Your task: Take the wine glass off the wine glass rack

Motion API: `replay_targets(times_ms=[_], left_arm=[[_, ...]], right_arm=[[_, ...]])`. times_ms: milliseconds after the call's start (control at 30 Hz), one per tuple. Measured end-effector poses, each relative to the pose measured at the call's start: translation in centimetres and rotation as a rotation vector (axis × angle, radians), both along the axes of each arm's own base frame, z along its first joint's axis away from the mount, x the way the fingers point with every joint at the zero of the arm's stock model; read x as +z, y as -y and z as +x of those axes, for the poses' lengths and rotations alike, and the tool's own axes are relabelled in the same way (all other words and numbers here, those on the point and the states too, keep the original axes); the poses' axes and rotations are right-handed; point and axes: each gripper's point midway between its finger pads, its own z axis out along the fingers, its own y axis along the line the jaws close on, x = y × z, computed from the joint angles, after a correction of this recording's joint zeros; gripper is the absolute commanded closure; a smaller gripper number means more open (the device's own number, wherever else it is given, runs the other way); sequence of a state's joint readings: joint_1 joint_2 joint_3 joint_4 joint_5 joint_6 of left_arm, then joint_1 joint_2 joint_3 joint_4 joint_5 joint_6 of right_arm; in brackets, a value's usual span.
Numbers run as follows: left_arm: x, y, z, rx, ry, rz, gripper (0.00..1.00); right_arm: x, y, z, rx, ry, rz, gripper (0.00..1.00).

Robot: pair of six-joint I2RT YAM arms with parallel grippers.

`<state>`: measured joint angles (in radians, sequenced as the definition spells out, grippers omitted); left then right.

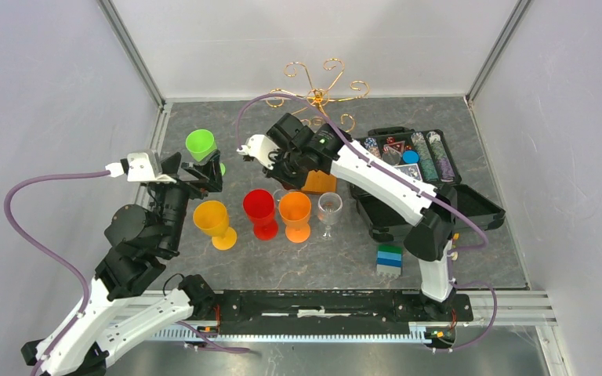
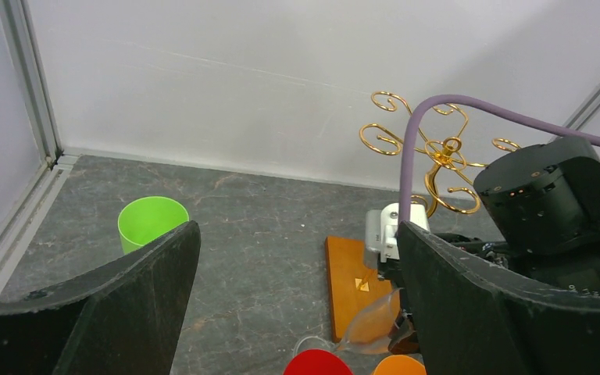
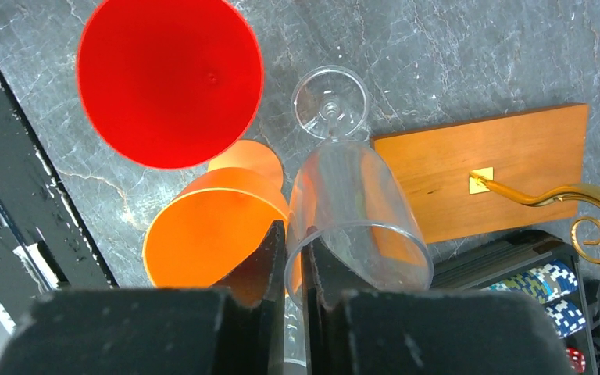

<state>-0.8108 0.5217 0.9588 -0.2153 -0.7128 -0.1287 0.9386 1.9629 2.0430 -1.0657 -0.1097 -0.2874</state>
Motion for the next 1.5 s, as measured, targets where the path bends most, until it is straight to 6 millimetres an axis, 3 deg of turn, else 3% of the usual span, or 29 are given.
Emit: replay_targets(times_ms=[200, 400, 533, 700, 1000, 1100, 1200, 1367, 1500], left_arm=[[0.0, 0.0, 0.0, 0.000, 0.000, 0.000, 0.02], [0.0, 0.0, 0.0, 0.001, 0.000, 0.000, 0.02], [0.0, 0.0, 0.0, 0.001, 0.000, 0.000, 0.01], [0.0, 0.0, 0.0, 0.001, -0.001, 0.000, 0.00], [-0.5, 0.0, 0.1, 0.010, -0.010, 0.001, 0.00], [-1.3, 0.0, 0.3, 0.015, -0.026, -0.004, 0.00], [-2.5, 0.3, 0.4, 0.010, -0.051, -0.027, 0.00], [-4.6, 1.4, 0.8, -0.013, -0.095, -0.065, 0.01], [-6.0, 3.7, 1.8, -0.065, -0.151, -0.048, 0.00]], right_arm=[[0.4, 0.2, -0.2, 0.008, 0.001, 0.005, 0.82], [-0.3, -0.1, -0.1, 0.008, -0.009, -0.007, 0.68], [-0.5, -0.7, 0.3, 0.003, -0.007, -0.001, 0.64], [0.3, -1.5, 0.8, -0.013, 0.014, 0.041, 0.60], [1.8, -2.7, 1.8, -0.054, 0.051, 0.117, 0.40], [3.8, -2.7, 2.1, -0.080, 0.087, 0.170, 0.39], [7.3, -2.1, 1.9, -0.109, 0.136, 0.264, 0.39], [14.8, 0.3, 0.5, -0.166, 0.236, 0.472, 0.40], [19.3, 3.2, -0.8, -0.222, 0.317, 0.613, 0.39]])
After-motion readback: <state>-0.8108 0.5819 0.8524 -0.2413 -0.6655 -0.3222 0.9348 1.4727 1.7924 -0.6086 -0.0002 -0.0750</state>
